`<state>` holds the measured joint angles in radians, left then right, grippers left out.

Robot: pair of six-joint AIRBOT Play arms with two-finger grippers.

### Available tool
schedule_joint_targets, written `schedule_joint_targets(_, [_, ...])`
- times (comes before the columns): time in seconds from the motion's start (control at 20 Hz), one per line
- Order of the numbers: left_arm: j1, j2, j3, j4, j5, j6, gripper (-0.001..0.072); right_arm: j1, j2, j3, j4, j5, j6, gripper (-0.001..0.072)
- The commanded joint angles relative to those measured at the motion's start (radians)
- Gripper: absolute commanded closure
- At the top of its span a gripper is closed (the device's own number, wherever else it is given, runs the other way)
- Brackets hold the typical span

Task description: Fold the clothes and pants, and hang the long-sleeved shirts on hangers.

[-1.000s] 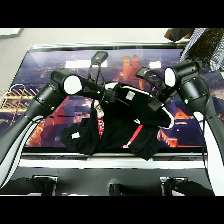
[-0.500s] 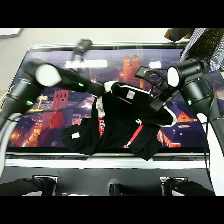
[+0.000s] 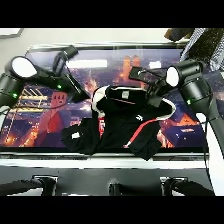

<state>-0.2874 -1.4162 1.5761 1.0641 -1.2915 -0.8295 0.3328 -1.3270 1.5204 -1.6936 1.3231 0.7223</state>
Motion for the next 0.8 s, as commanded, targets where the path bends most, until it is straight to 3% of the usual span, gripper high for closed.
schedule_joint_targets(0.0, [-0.05,-0.009,-0.082,-0.044,0.027,0.268,-0.0007,0.001,-0.008,0.001,0.013,-0.031,-0.071,0.0669])
schedule_joint_targets(0.1, [-0.083,-0.01,-0.108,-0.044,0.117,0.343,-0.0007,0.001,-0.008,0.001,0.02,-0.032,-0.076,0.0669])
schedule_joint_targets(0.35, [-0.094,-0.017,-0.111,-0.045,0.325,0.352,0.0012,0.001,-0.008,0.001,0.055,-0.027,-0.098,0.0669])
schedule_joint_targets(0.6, [-0.099,-0.049,-0.11,-0.043,0.337,0.351,0.0016,0.001,-0.008,0.001,0.074,-0.013,-0.103,0.0668])
schedule_joint_targets(0.65, [-0.092,-0.048,-0.11,-0.044,0.339,0.351,0.0063,0.001,-0.008,0.001,0.073,-0.014,-0.103,0.0668])
schedule_joint_targets(0.75, [-0.074,-0.045,-0.109,-0.044,0.339,0.351,0.0064,0.001,-0.007,0.001,0.074,-0.014,-0.103,0.0668])
